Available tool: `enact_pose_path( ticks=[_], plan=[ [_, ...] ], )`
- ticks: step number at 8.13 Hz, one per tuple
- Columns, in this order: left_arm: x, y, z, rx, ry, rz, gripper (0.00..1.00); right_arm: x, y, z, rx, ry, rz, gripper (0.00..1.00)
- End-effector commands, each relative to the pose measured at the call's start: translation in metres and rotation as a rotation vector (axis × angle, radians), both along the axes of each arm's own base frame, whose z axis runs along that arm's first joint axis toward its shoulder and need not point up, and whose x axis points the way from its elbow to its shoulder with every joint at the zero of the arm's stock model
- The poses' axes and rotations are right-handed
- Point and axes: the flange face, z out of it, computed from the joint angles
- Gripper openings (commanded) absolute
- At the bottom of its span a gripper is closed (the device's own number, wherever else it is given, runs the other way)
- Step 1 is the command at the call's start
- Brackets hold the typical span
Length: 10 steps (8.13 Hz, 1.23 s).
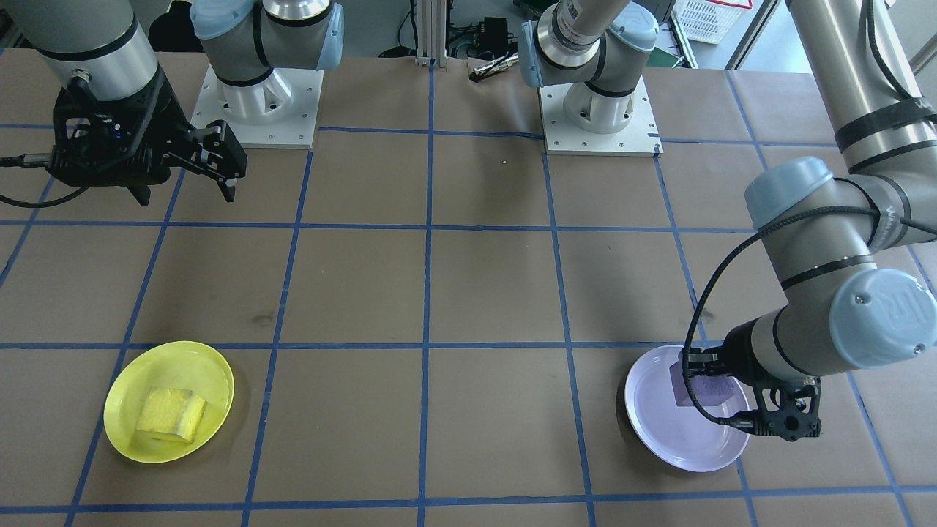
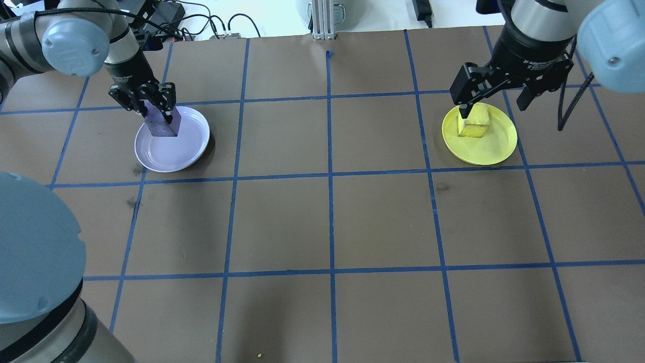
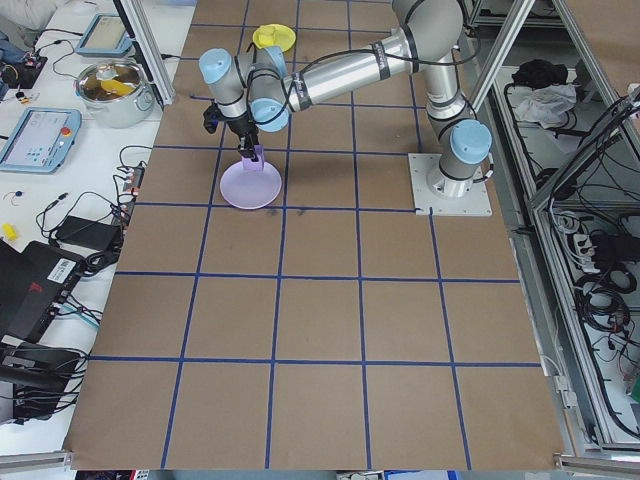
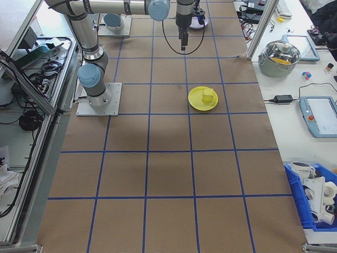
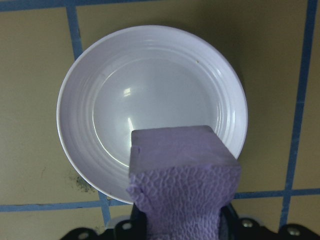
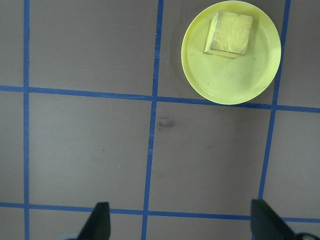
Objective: Sort blocks by color into plates
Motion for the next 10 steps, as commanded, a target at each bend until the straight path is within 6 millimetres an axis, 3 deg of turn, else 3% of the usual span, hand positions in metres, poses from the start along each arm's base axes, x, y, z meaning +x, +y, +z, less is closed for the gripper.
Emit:
enact_pose_path(
  ticks=[1,2,4,5,6,8,10],
  plan=[
    [0.009,-0.017,-0.032,0.009,0.008,0.009,0.18,-0.001,0.000,0.000,0.000,0.002,-0.001,1.00],
    [0.011,-0.017,-0.043,0.027,0.011,0.012,0.18,-0.001,0.000,0.000,-0.002,0.002,-0.003,1.00],
    [0.012,-0.015,-0.047,0.034,0.008,0.013,0.18,-0.001,0.000,0.000,0.000,0.002,-0.003,1.00],
    [0.012,-0.015,-0.048,0.036,0.009,0.013,0.28,-0.001,0.000,0.000,0.000,0.002,-0.003,1.00],
    [0.012,-0.016,-0.057,0.049,0.014,0.017,0.77,-0.001,0.000,0.000,0.001,0.001,-0.003,1.00],
    [0.013,-0.017,-0.063,0.058,0.013,0.024,0.91,-0.001,0.000,0.001,-0.005,0.000,-0.001,1.00],
    [0.015,-0.018,-0.055,0.046,0.004,0.024,0.93,0.001,-0.001,0.000,-0.008,-0.009,-0.003,1.00]
  ],
)
